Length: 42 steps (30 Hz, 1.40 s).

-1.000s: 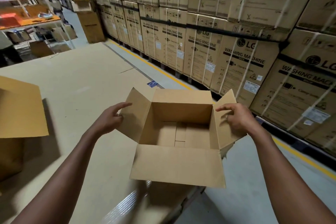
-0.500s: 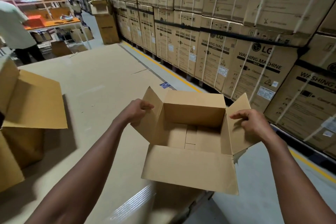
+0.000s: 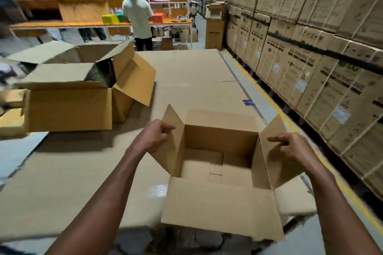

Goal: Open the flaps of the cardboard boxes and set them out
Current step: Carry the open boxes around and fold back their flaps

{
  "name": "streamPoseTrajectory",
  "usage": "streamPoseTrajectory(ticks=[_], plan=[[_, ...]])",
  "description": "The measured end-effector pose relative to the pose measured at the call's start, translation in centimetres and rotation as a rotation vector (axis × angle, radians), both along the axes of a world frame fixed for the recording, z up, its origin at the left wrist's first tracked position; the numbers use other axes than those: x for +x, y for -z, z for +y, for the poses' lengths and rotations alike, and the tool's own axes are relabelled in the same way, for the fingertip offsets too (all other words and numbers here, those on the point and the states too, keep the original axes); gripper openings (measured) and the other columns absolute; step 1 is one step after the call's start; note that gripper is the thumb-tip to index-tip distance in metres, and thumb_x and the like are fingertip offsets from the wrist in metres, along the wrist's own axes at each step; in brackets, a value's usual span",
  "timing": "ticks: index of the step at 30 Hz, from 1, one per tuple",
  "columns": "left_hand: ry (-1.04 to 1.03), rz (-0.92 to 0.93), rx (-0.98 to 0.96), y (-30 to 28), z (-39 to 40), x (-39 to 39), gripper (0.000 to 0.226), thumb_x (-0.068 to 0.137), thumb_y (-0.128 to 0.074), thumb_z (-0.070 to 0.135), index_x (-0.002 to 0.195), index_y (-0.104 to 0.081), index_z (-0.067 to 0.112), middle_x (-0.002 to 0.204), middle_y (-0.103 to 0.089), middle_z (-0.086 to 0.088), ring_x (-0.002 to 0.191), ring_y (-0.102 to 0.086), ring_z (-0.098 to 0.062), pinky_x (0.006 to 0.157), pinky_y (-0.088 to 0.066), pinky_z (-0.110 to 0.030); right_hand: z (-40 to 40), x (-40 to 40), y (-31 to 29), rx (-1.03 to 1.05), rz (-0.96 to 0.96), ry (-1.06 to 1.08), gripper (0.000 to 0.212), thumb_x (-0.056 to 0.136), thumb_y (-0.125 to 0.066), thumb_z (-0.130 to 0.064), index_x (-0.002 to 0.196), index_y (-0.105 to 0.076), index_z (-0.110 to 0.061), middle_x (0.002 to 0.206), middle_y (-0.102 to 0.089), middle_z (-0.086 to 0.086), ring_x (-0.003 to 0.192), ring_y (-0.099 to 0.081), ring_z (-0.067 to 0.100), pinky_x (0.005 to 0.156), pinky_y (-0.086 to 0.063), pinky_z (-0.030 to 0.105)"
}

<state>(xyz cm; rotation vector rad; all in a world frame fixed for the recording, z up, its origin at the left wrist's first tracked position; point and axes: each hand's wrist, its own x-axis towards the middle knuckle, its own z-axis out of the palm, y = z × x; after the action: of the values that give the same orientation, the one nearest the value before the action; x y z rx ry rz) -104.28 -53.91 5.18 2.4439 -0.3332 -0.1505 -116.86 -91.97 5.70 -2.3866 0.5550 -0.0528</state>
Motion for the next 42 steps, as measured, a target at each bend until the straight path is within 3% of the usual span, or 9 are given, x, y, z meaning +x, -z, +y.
streamPoseTrajectory(ticks=[3, 7, 11, 14, 17, 20, 26, 34, 42], plan=[[-0.137, -0.018, -0.011, -0.3, 4.0, -5.2, 0.047, 0.093, -0.052, -0.004, 0.132, -0.065, 0.018, 0.134, -0.063, 0.0, 0.129, -0.056, -0.019, 0.104, -0.048, -0.036, 2.7, 0.3, -0.2, -0.013, -0.019, -0.115, 0.055, 0.075, -0.057, 0.01, 0.111, -0.077, -0.026, 0.115, -0.073, 0.013, 0.104, -0.066, 0.026, 0.081, -0.05, 0.028], [-0.335, 0.002, -0.027, 0.2, 9.6, -12.2, 0.048, 0.092, -0.051, -0.002, 0.131, -0.066, 0.022, 0.139, -0.061, -0.001, 0.125, -0.056, -0.022, 0.101, -0.048, -0.037, 7.1, 0.1, -0.3, -0.033, -0.039, -0.289, 0.051, 0.082, -0.056, 0.009, 0.115, -0.075, -0.024, 0.124, -0.068, 0.016, 0.105, -0.065, 0.03, 0.085, -0.053, 0.033], [-0.479, 0.008, 0.009, 0.6, 15.3, -18.5, 0.053, 0.083, -0.052, -0.005, 0.125, -0.071, 0.021, 0.129, -0.068, -0.003, 0.121, -0.063, -0.021, 0.101, -0.049, -0.031, 12.2, -0.7, -0.4, -0.029, -0.042, -0.46, 0.046, 0.087, -0.057, 0.008, 0.119, -0.073, -0.02, 0.127, -0.066, 0.015, 0.087, -0.062, 0.021, 0.07, -0.048, 0.024], [-0.548, 0.017, -0.001, 0.6, 19.5, -23.3, 0.057, 0.078, -0.05, -0.01, 0.122, -0.072, 0.018, 0.127, -0.069, -0.005, 0.123, -0.063, -0.02, 0.108, -0.047, -0.035, 16.9, -1.8, -0.6, -0.029, -0.061, -0.572, 0.048, 0.086, -0.054, 0.011, 0.119, -0.073, -0.017, 0.124, -0.068, 0.015, 0.089, -0.061, 0.019, 0.065, -0.048, 0.022], [-0.648, -0.021, 0.005, 0.6, 23.0, -28.0, 0.055, 0.083, -0.05, -0.011, 0.126, -0.071, 0.016, 0.131, -0.067, -0.002, 0.127, -0.058, -0.016, 0.11, -0.042, -0.028, 21.9, -3.1, -0.8, -0.03, -0.084, -0.667, 0.051, 0.085, -0.05, 0.014, 0.118, -0.074, -0.016, 0.122, -0.07, 0.013, 0.089, -0.062, 0.016, 0.06, -0.043, 0.014], [-0.755, -0.037, -0.052, 0.9, 27.0, -32.8, 0.052, 0.088, -0.048, -0.01, 0.127, -0.07, 0.017, 0.133, -0.065, 0.001, 0.129, -0.056, -0.013, 0.108, -0.04, -0.026, 27.4, -4.4, -1.2, -0.013, -0.115, -0.765, 0.052, 0.084, -0.051, 0.016, 0.119, -0.074, -0.015, 0.122, -0.07, 0.01, 0.094, -0.059, 0.013, 0.065, -0.042, 0.014], [-0.931, -0.029, -0.028, 2.4, 38.1, -41.8, 0.059, 0.085, -0.045, -0.011, 0.126, -0.07, 0.021, 0.133, -0.066, 0.002, 0.129, -0.057, -0.016, 0.108, -0.042, -0.027, 41.6, -7.5, -1.3, 0.049, -0.136, -0.933, 0.049, 0.085, -0.052, 0.019, 0.121, -0.071, -0.009, 0.127, -0.067, 0.012, 0.119, -0.06, 0.03, 0.095, -0.049, 0.036], [-1.155, -0.076, -0.003, 2.6, 53.1, -51.8, 0.064, 0.081, -0.044, -0.017, 0.127, -0.069, 0.02, 0.131, -0.067, 0.002, 0.121, -0.058, -0.011, 0.094, -0.04, -0.017, 61.9, -11.5, -0.1, 0.159, -0.132, -1.077, 0.05, 0.087, -0.049, 0.019, 0.123, -0.07, -0.01, 0.132, -0.063, 0.013, 0.122, -0.057, 0.031, 0.1, -0.049, 0.043], [-1.305, -0.133, -0.005, 1.4, 65.4, -54.0, 0.056, 0.088, -0.049, -0.012, 0.129, -0.069, 0.023, 0.134, -0.065, -0.002, 0.121, -0.059, -0.018, 0.095, -0.043, -0.025, 76.7, -11.9, 0.5, 0.197, -0.159, -1.123, 0.052, 0.089, -0.044, 0.016, 0.124, -0.071, -0.013, 0.133, -0.064, 0.008, 0.129, -0.055, 0.027, 0.104, -0.048, 0.039]])
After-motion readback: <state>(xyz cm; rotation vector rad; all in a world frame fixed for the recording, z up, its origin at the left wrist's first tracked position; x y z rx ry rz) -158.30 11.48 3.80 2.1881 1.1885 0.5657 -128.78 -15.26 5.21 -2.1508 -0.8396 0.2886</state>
